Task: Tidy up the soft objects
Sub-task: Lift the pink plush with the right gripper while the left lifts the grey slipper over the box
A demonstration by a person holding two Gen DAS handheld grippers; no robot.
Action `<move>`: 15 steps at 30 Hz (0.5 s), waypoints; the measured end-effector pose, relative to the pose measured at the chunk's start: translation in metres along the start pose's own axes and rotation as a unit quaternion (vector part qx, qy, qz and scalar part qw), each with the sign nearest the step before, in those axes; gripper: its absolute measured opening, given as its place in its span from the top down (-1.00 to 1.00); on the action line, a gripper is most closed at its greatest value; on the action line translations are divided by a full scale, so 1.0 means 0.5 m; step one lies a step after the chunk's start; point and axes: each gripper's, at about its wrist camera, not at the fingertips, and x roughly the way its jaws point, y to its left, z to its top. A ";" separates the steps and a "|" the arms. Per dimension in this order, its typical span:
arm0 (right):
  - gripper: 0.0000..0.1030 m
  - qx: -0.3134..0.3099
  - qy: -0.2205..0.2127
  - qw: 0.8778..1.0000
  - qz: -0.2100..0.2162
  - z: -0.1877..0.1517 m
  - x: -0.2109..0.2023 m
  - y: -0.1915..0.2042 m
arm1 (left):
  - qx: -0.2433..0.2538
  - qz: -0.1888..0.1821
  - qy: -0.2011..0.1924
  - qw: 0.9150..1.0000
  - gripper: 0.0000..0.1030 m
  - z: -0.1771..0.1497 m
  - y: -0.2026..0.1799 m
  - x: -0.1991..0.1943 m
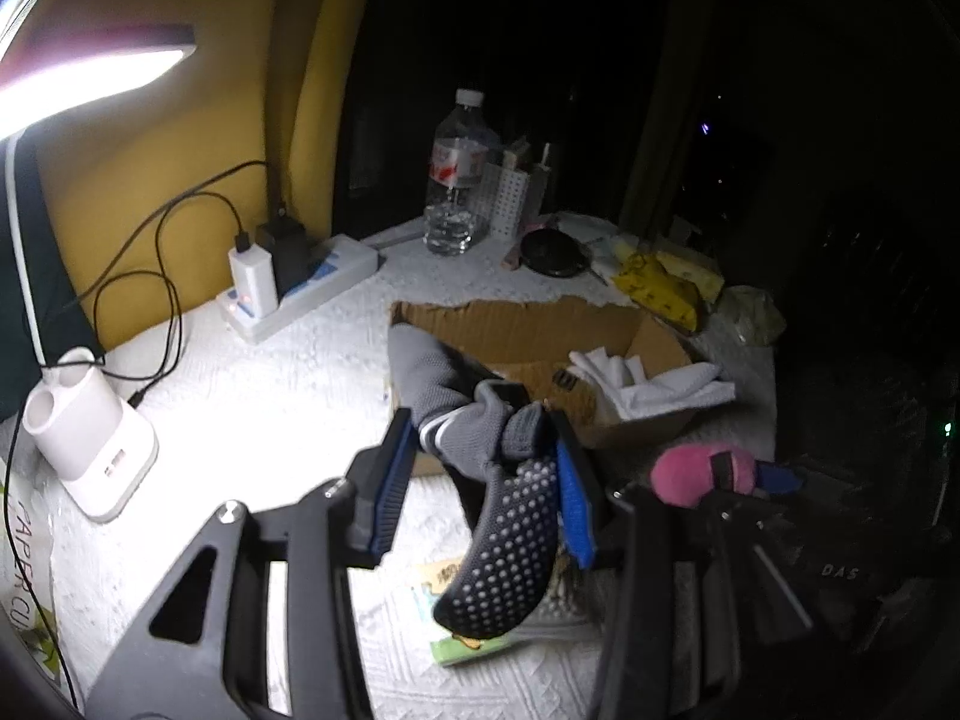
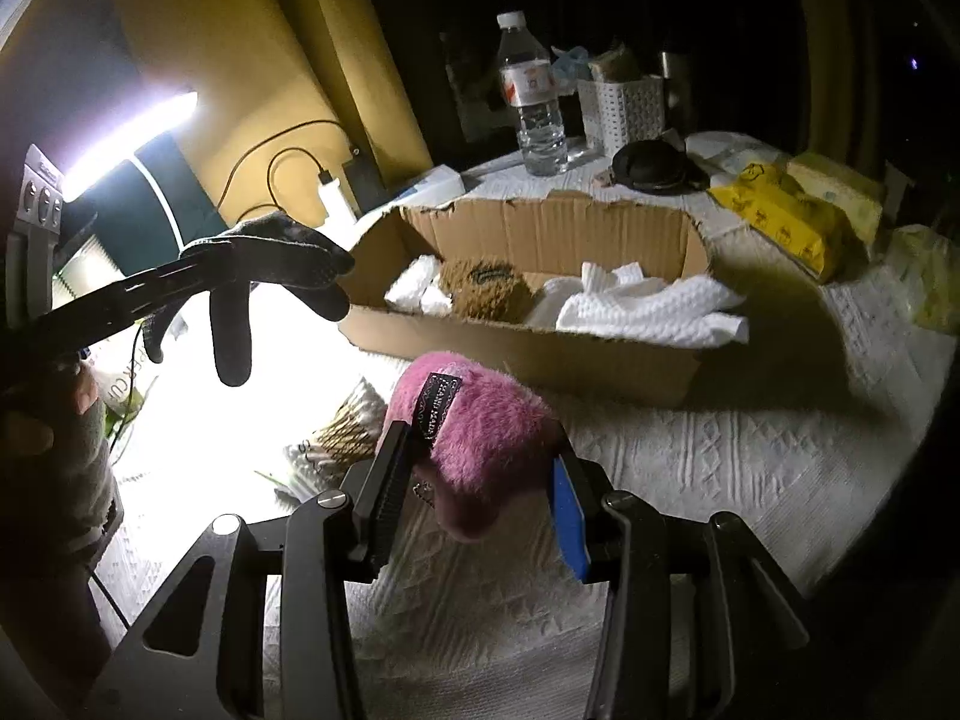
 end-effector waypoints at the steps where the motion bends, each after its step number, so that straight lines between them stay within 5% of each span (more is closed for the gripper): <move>1: 0.12 0.000 -0.002 1.000 0.000 0.003 -0.002 -0.002 | 0.001 0.001 -0.001 1.000 0.14 0.003 -0.001 0.002; 15: 0.11 0.005 -0.017 1.000 -0.005 0.045 -0.007 -0.043 | 0.010 0.000 -0.020 1.000 0.14 0.059 -0.017 0.036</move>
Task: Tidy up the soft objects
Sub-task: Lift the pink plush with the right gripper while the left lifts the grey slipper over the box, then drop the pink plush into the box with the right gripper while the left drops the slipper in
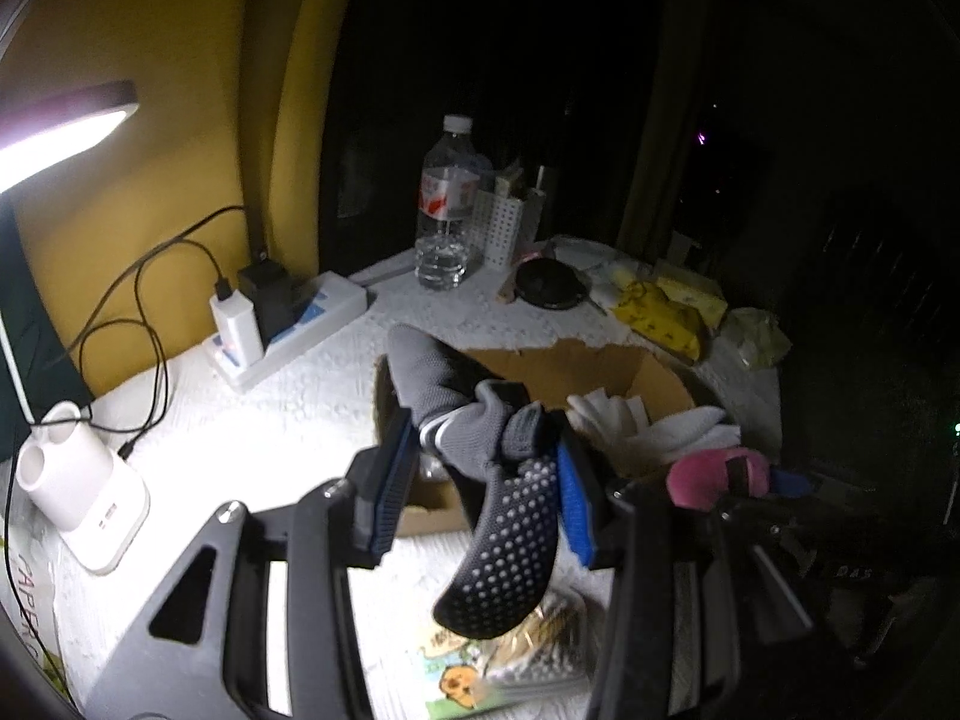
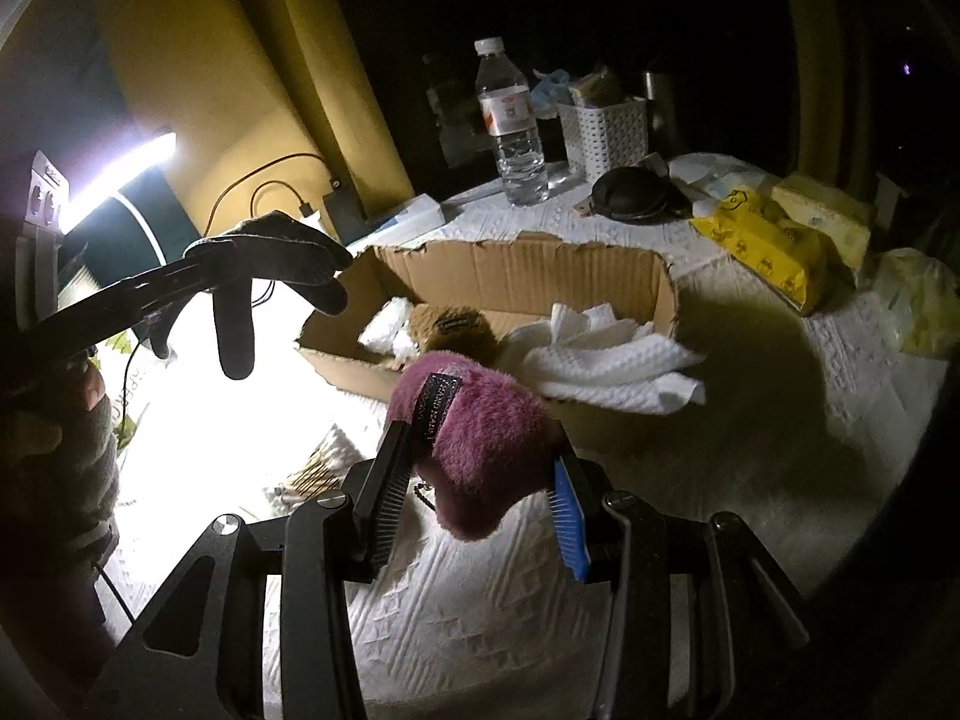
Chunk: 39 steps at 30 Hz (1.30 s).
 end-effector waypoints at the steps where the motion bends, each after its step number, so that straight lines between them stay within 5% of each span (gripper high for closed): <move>1: 0.11 0.000 -0.001 1.000 -0.001 0.003 0.000 -0.003 | 0.000 0.000 0.000 1.000 0.14 0.004 0.000 0.005; 17: 0.11 0.005 -0.010 1.000 -0.010 0.053 0.026 -0.044 | 0.006 0.018 0.009 1.000 0.14 0.002 0.015 0.106; 27: 0.11 0.003 -0.011 1.000 -0.013 0.087 0.054 -0.062 | 0.009 0.021 0.056 0.998 0.13 -0.021 0.027 0.187; 39: 0.11 0.016 -0.005 1.000 -0.007 0.117 0.147 -0.082 | 0.012 0.018 0.098 0.995 -0.18 -0.035 0.024 0.226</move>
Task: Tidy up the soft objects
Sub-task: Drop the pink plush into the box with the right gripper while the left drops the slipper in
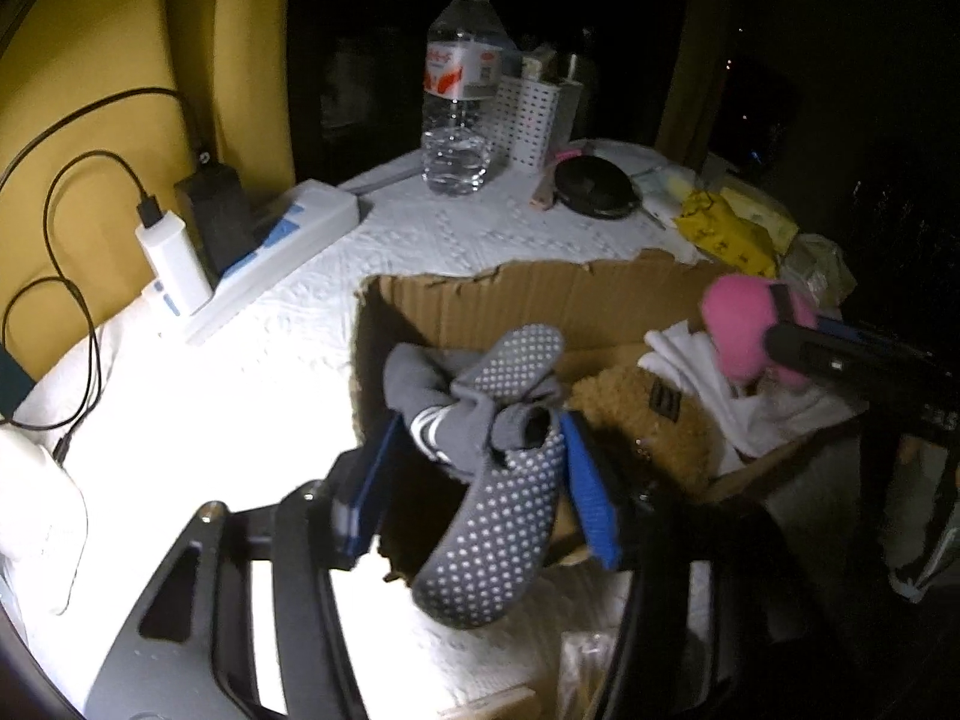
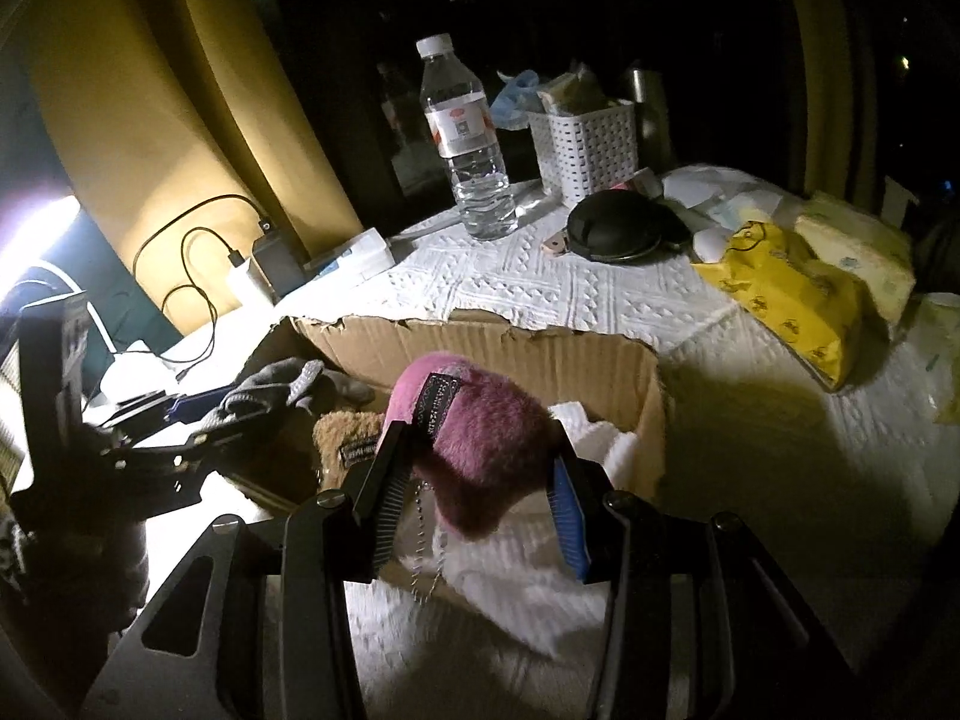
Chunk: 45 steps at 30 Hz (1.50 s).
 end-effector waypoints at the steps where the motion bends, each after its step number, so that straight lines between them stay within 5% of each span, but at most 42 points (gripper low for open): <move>1: 0.11 0.001 0.001 1.000 0.000 0.002 0.010 0.001 | 0.001 -0.003 0.000 1.000 -0.26 0.000 -0.002 -0.002; 17: -0.05 0.009 0.014 1.000 -0.012 0.020 0.066 0.006 | -0.005 -0.003 -0.020 1.000 -0.39 0.008 0.007 -0.035; 45: -0.06 -0.001 -0.017 1.000 -0.004 -0.045 -0.084 0.100 | 0.024 0.003 -0.040 0.999 -0.39 -0.031 -0.047 -0.160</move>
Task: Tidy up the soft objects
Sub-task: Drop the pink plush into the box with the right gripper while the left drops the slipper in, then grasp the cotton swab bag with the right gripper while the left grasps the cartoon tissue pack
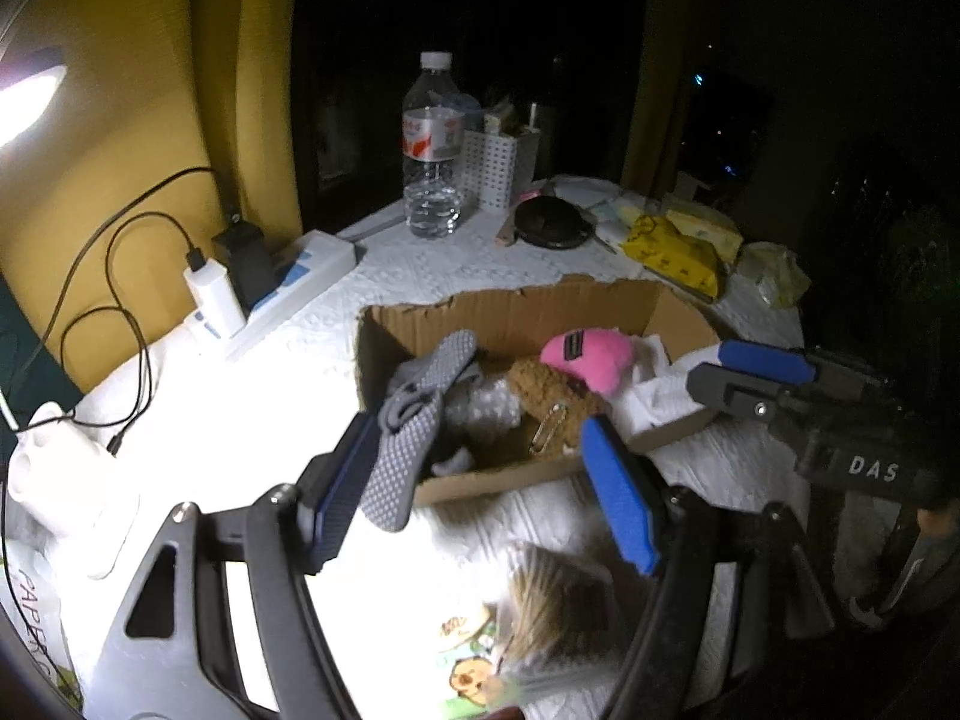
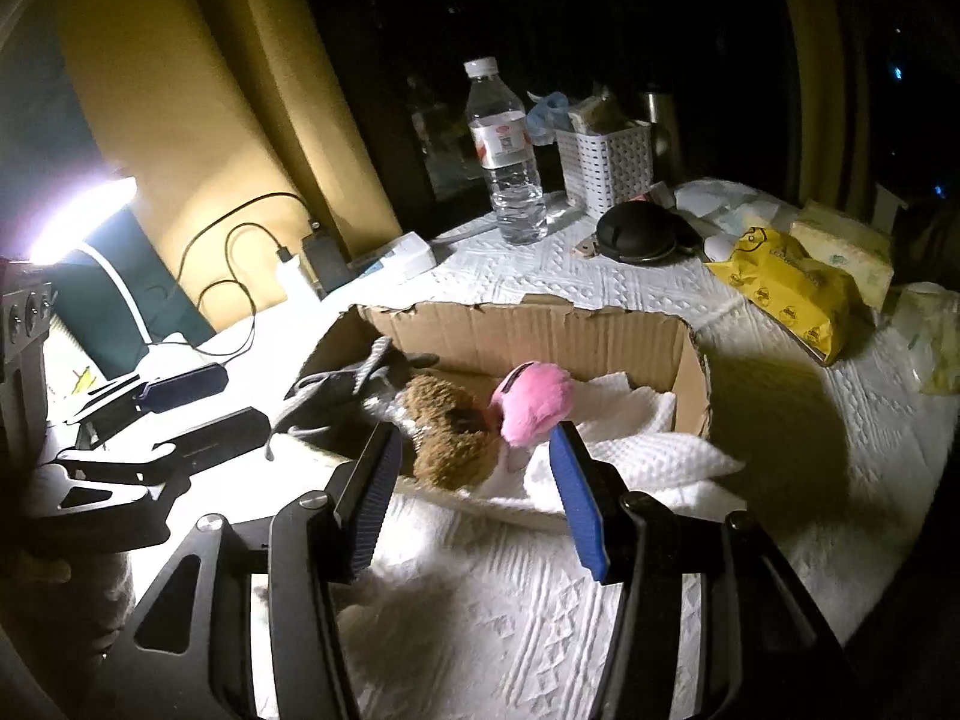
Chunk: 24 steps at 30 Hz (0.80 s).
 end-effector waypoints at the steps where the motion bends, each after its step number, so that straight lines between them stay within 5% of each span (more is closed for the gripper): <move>1: -0.06 -0.001 0.000 1.000 0.001 -0.003 -0.004 0.005 | 0.000 0.001 0.000 1.000 -0.39 -0.004 0.002 -0.004; 24: -0.25 -0.028 0.052 0.998 0.025 -0.088 0.019 0.110 | -0.060 0.034 0.016 0.998 -0.39 -0.124 0.092 -0.059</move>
